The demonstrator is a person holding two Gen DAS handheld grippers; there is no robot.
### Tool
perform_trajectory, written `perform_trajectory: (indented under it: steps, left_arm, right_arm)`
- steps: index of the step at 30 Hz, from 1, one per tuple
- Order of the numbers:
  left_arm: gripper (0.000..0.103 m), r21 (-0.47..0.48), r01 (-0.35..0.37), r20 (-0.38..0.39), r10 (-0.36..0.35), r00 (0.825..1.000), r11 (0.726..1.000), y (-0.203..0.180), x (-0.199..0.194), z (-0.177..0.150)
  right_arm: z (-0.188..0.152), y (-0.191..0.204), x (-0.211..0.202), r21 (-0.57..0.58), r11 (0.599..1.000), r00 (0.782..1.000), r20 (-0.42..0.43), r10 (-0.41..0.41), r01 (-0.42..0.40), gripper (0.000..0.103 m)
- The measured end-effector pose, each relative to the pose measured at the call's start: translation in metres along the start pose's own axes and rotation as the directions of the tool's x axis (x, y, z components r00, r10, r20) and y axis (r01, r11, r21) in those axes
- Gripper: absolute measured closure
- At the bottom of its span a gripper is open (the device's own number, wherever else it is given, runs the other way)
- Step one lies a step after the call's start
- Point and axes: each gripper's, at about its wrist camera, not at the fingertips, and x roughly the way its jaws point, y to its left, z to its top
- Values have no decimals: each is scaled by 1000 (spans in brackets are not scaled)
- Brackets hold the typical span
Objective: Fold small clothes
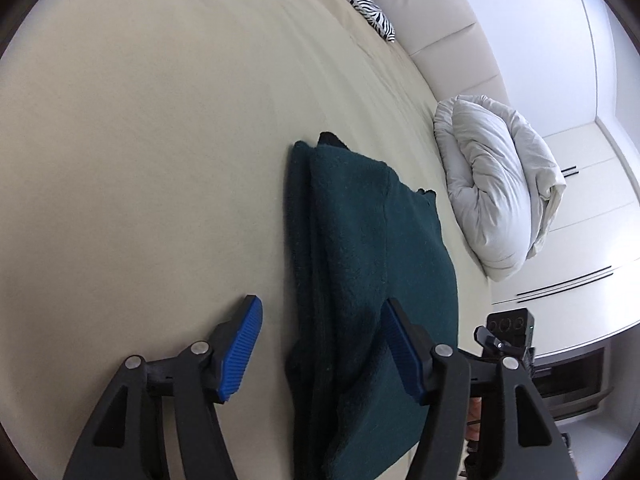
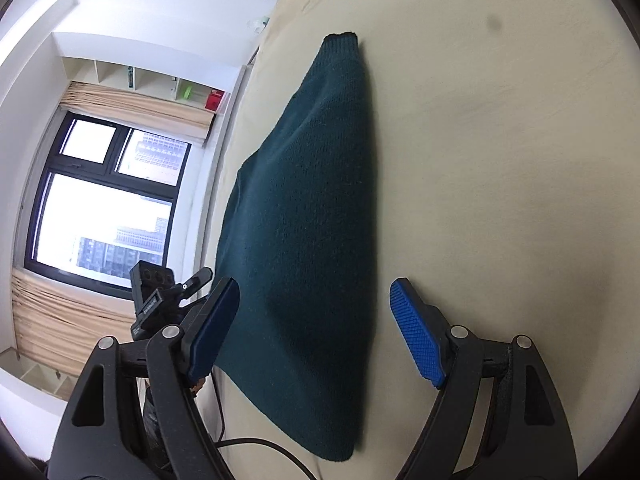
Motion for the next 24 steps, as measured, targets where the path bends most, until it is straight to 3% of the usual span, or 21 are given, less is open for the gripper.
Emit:
perform_trajectory:
  steps: [4,8,10,12,13,14,17,21,24]
  left_arm:
    - [39,-28,52,-52,-54,997,998,-2,13,8]
    - [40,-60,99,-98,-105,990,993,-10,31,12]
    - [40,-54,91,-97,-96,991,994,-16,37,11]
    - [47,-46,78,-91,-82,992,996,-18,39,10]
    - [57,-42,64,-90,-68,994,997,-17,40,10]
    - [65,-46,54,-89,-58,994,997,-15,41,9]
    - [74,-49,65,-81,-69,994,997,-12,37,7]
    - [77,17,9,-52,-8,999,1000,-34,25,-4]
    - [77,84,-11,-38,14,999,996,-55,8,-19]
  right_arm:
    - [1,-1,4,7,999,999,-16,36,-36,25]
    - [-6,2,4,-19,1000,999,-37,2,-3,25]
    - [-5,3,8,-18,1000,999,-50,-18,17,25]
    - [-3,8,15,-21,999,997,-59,-46,45,27]
    - [-3,11,17,-31,997,996,-65,-68,66,28]
    - [-4,14,19,-45,995,993,-68,-97,94,33]
    - [-12,16,15,-57,990,989,-63,-132,128,45]
    - [-18,24,2,-71,985,987,-32,-158,155,59]
    - [-34,41,-15,-112,977,983,-4,-183,182,63]
